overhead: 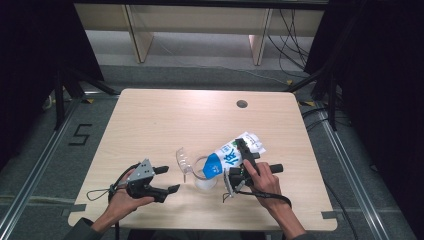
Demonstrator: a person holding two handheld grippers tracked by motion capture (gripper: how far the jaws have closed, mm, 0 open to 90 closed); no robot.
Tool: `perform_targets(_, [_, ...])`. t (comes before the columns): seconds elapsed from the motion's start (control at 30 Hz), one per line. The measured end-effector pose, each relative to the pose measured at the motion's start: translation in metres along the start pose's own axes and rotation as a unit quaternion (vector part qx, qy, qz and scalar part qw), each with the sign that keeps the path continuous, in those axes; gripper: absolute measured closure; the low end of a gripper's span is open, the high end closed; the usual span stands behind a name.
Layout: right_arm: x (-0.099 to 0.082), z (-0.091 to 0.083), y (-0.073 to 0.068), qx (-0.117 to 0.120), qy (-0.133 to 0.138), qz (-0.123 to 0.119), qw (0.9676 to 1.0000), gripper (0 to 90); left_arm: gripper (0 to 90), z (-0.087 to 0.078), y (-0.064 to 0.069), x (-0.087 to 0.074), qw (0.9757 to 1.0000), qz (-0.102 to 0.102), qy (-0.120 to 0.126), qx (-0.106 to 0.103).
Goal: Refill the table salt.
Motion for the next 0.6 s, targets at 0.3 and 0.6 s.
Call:
perform_targets(0.3, [0.0008, -0.0003, -0.0007, 0.000, 0.001, 0.005, 1.0000, 48.5, 21.7, 0.0001, 0.0005, -0.0002, 1.0000, -0.003, 0.000, -0.001])
perform_targets(0.6, [0.0019, 0.0006, 0.0010, 0.002, 0.009, -0.003, 1.0000, 48.5, 21.7, 0.0000, -0.0004, 0.0003, 0.9999, 0.009, -0.001, -0.005])
Point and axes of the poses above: each handheld gripper's, and its own axes: z roughly forward along the jaws, x roughly out of its top, y roughly to its right, the point moved 7 cm from there along z, roughly forward along the jaws, and after that the axes turned 11 degrees about y, right-handed, at the moved point
